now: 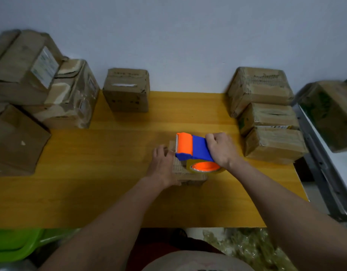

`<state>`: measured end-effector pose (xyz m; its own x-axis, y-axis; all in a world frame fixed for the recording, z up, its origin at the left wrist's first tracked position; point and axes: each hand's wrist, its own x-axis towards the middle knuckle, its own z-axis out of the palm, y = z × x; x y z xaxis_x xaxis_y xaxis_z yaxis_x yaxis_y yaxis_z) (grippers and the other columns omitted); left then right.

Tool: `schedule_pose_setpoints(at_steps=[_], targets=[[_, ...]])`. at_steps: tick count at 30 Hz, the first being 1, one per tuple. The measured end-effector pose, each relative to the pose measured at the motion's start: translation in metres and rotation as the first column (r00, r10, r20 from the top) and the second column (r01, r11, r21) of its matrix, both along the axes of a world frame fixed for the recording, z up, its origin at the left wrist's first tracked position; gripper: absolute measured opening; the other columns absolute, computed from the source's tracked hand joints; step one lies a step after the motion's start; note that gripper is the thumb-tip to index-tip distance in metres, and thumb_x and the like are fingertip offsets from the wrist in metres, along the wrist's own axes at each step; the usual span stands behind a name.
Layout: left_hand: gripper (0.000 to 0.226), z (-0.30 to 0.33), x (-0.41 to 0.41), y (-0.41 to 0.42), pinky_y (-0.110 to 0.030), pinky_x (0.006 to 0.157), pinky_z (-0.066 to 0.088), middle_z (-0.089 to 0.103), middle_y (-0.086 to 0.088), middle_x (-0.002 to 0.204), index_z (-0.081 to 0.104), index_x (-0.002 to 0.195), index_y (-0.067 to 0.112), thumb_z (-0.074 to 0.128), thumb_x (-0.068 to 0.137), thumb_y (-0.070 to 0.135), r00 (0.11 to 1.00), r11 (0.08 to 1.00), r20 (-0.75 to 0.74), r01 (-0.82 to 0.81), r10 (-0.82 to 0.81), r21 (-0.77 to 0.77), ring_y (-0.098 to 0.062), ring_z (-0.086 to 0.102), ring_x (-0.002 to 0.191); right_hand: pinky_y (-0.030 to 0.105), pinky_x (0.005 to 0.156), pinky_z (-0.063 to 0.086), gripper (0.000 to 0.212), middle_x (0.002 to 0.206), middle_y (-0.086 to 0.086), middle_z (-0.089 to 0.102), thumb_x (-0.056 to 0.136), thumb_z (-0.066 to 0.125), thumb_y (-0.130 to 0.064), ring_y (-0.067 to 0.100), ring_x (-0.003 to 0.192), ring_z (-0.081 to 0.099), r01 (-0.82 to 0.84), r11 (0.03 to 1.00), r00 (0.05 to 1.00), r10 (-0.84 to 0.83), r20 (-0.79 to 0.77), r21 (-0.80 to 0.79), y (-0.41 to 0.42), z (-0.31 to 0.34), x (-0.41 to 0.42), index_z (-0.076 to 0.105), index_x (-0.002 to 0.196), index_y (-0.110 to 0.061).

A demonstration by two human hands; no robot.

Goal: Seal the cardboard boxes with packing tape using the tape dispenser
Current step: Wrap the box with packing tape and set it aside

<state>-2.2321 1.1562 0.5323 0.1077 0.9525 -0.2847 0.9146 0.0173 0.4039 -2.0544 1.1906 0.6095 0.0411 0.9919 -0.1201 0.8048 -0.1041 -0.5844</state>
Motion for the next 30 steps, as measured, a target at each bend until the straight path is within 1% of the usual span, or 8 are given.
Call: schedule_pose_setpoints(at_steps=[4,7,8,10,12,15,22,30], targets=[[0.131,0.012,-0.008,-0.008,-0.043,0.119,0.014,-0.007,0.001,0.159,0.006,0.153,0.026,0.091,0.054,0.042,0.994,0.990,0.034,-0.096,0.100,-0.099,-0.024,-0.009,0.147,0.030,0.045,0.022,0.047,0.050,0.005,0.038,0.094,0.037,-0.026,0.019,0.049,0.037,-0.038,0.999,0.998,0.037,0.059,0.010,0.002,-0.002,-0.003,0.036,0.048,-0.015],[0.097,0.026,-0.018,-0.021,-0.034,0.108,0.032,0.026,-0.002,0.149,0.031,0.147,0.019,0.085,0.067,0.025,0.909,0.937,0.229,-0.328,0.348,-0.123,-0.022,0.026,0.137,0.031,0.045,0.023,0.046,0.050,0.006,0.039,0.094,0.037,-0.025,0.021,0.049,0.038,-0.049,0.999,0.997,0.049,0.059,0.010,0.004,-0.004,-0.003,0.036,0.049,-0.014],[0.070,0.029,-0.022,-0.023,-0.029,0.099,0.041,0.043,-0.002,0.138,0.045,0.138,0.015,0.078,0.077,0.019,0.781,0.874,0.393,-0.434,0.485,-0.218,-0.019,0.043,0.124,0.030,0.046,0.023,0.046,0.051,0.006,0.040,0.094,0.037,-0.026,0.020,0.049,0.038,-0.052,0.999,0.997,0.051,0.064,0.011,0.004,-0.004,-0.004,0.037,0.050,-0.014],[0.030,0.043,-0.025,-0.021,-0.027,0.080,0.053,0.064,-0.009,0.117,0.059,0.121,0.005,0.056,0.092,0.014,0.235,0.645,0.609,-0.416,0.758,-0.642,-0.018,0.062,0.101,0.030,0.046,0.023,0.046,0.052,0.007,0.042,0.094,0.036,-0.027,0.021,0.050,0.040,-0.069,0.997,0.995,0.067,0.078,0.017,0.005,-0.005,-0.005,0.040,0.051,-0.013],[0.034,0.052,-0.028,-0.018,-0.033,0.072,0.056,0.066,-0.020,0.113,0.059,0.113,-0.002,0.046,0.097,0.025,-0.176,0.511,0.540,-0.188,0.823,-0.839,-0.026,0.066,0.096,0.030,0.046,0.025,0.047,0.054,0.009,0.047,0.095,0.035,-0.031,0.024,0.053,0.044,-0.082,0.997,0.992,0.081,0.095,0.011,0.004,-0.005,-0.008,0.046,0.054,-0.010],[0.040,0.058,-0.027,-0.013,-0.033,0.069,0.056,0.065,-0.017,0.110,0.058,0.107,0.004,0.060,0.091,0.041,-0.148,0.537,0.556,-0.151,0.818,-0.830,-0.026,0.065,0.097,0.030,0.050,0.034,0.056,0.061,0.008,0.058,0.096,0.033,-0.046,0.024,0.059,0.054,-0.094,0.995,0.985,0.096,0.144,-0.023,0.002,-0.004,-0.015,0.061,0.065,-0.009],[0.011,0.052,-0.023,-0.009,-0.024,0.052,0.055,0.069,-0.010,0.092,0.061,0.101,0.007,0.063,0.091,0.008,-0.122,0.531,0.573,-0.262,0.810,-0.806,-0.017,0.067,0.082,0.026,0.049,0.037,0.068,0.056,0.001,0.061,0.068,0.050,-0.081,0.016,0.054,0.058,-0.166,0.970,0.980,0.182,0.077,-0.177,0.006,0.009,-0.012,0.062,0.061,-0.014],[0.007,0.039,-0.011,-0.008,-0.023,0.060,0.052,0.064,-0.006,0.082,0.058,0.102,0.007,0.057,0.096,0.010,-0.050,0.530,0.605,-0.429,0.795,-0.732,-0.012,0.061,0.069,0.015,0.043,0.043,0.052,0.059,-0.002,0.070,0.051,0.070,-0.068,0.007,0.049,0.064,-0.375,0.806,0.925,0.296,-0.238,-0.458,0.017,0.018,-0.003,0.070,0.065,-0.018]])
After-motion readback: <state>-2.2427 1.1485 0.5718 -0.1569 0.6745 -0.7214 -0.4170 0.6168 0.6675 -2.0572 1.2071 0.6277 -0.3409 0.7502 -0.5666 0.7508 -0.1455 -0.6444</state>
